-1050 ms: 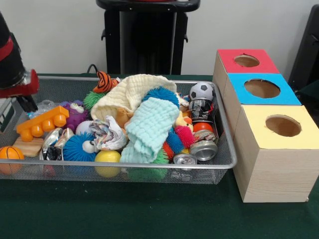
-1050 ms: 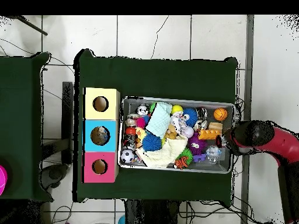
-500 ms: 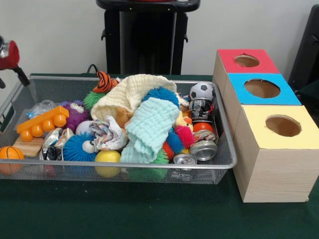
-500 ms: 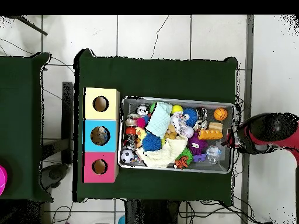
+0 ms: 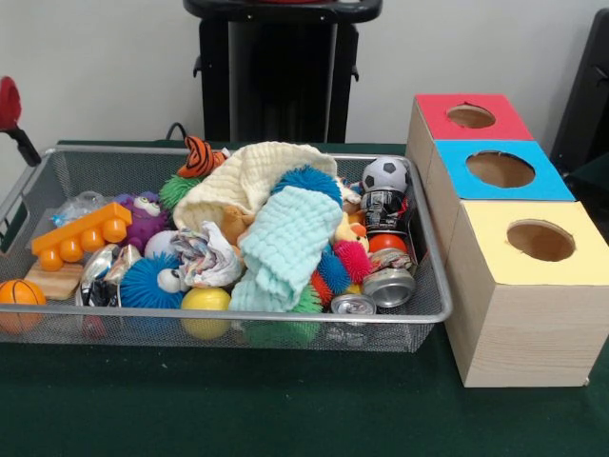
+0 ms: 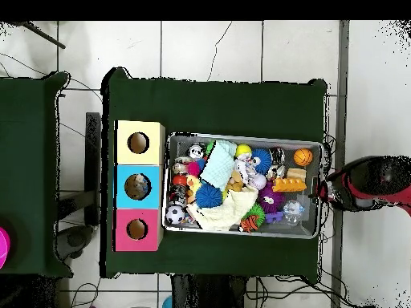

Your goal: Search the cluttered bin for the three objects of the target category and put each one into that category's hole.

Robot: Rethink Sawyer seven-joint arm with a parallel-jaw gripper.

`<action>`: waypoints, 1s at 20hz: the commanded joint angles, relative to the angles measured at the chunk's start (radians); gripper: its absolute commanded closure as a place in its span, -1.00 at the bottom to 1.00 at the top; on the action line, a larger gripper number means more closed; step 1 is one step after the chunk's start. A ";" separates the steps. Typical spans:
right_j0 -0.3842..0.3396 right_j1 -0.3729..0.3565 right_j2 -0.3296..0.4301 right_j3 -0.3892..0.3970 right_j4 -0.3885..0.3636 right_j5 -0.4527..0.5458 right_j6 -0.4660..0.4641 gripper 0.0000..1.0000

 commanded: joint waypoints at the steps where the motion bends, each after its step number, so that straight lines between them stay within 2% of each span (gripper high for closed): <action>1: -0.031 0.041 0.021 0.118 -0.027 -0.132 -0.123 -1.00; 6: -0.046 0.012 0.014 0.188 -0.026 -0.163 -0.116 -1.00; 13: -0.053 0.009 0.011 0.228 -0.033 -0.197 -0.103 -1.00; 20: -0.059 -0.052 0.007 0.314 -0.030 -0.223 -0.071 -1.00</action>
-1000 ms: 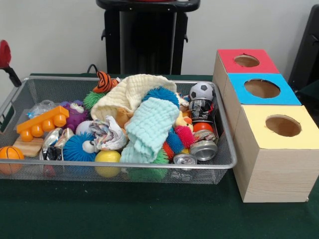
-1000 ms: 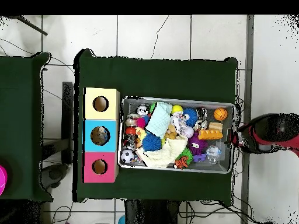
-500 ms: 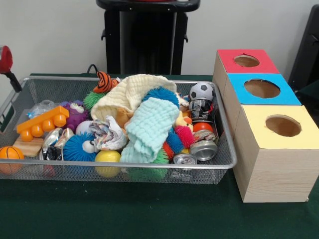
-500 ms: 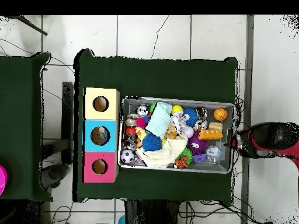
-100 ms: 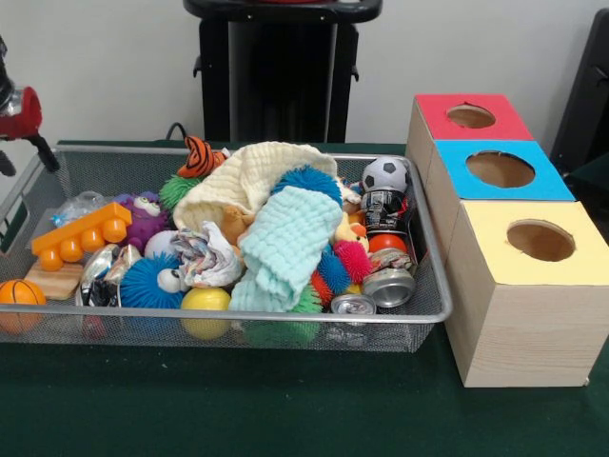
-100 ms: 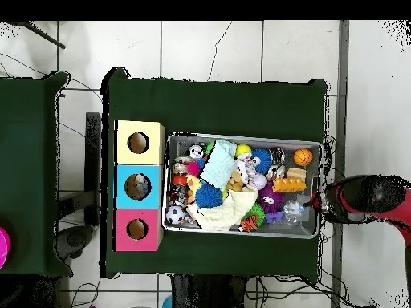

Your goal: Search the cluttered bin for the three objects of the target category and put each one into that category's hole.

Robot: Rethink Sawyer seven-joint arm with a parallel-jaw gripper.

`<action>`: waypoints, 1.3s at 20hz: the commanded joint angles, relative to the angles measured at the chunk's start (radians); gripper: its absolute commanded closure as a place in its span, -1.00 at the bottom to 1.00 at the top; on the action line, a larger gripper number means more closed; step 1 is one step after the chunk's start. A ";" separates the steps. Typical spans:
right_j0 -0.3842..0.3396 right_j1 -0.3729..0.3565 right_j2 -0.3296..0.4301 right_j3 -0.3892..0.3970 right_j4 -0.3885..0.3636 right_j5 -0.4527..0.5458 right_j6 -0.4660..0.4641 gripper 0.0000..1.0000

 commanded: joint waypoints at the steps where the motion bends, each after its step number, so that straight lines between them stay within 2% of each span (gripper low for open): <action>1: -0.004 -0.044 0.008 0.169 -0.023 -0.086 -0.068 -1.00; 11: -0.039 -0.062 -0.009 0.281 -0.068 -0.183 -0.063 -1.00; 22: -0.061 0.114 -0.030 0.182 -0.134 -0.260 -0.084 -1.00; 26: -0.062 0.137 -0.026 0.159 -0.141 -0.264 -0.083 -1.00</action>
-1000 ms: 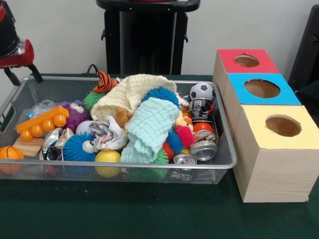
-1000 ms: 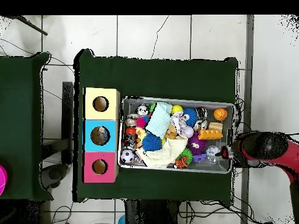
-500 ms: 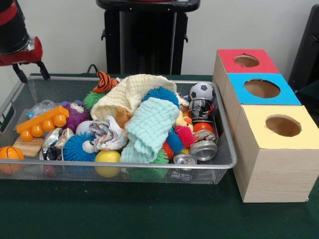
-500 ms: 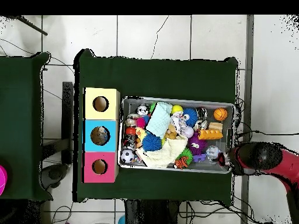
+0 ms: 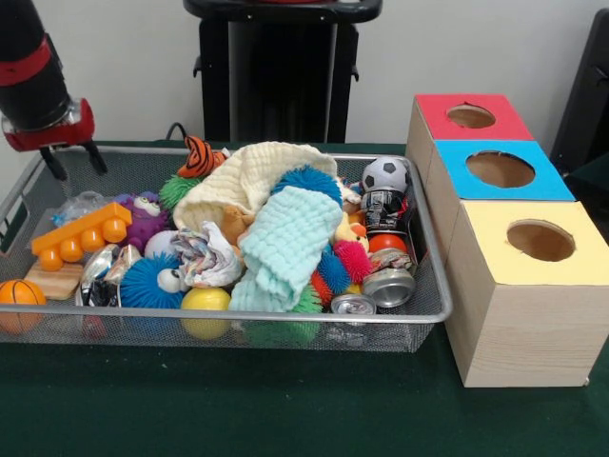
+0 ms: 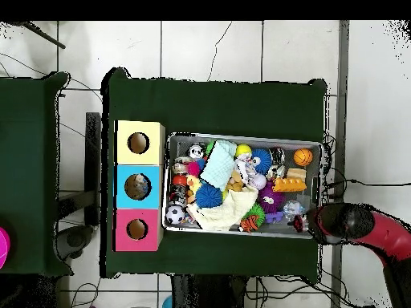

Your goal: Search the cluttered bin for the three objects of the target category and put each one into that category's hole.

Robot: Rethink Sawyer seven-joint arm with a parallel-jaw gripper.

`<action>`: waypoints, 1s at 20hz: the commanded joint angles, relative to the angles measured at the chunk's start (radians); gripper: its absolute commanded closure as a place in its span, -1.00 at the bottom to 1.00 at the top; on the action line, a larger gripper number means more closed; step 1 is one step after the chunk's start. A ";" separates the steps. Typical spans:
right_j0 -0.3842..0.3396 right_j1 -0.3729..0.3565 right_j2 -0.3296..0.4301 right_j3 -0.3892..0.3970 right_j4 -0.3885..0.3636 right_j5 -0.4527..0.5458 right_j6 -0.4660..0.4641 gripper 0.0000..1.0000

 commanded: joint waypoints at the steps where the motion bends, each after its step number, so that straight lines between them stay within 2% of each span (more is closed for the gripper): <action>1: -0.011 0.091 -0.006 -0.010 -0.063 -0.063 -0.084 -1.00; 9: -0.042 0.117 -0.001 -0.019 -0.084 -0.085 -0.096 -1.00; 20: 0.001 0.105 0.021 -0.170 -0.046 -0.004 -0.094 -1.00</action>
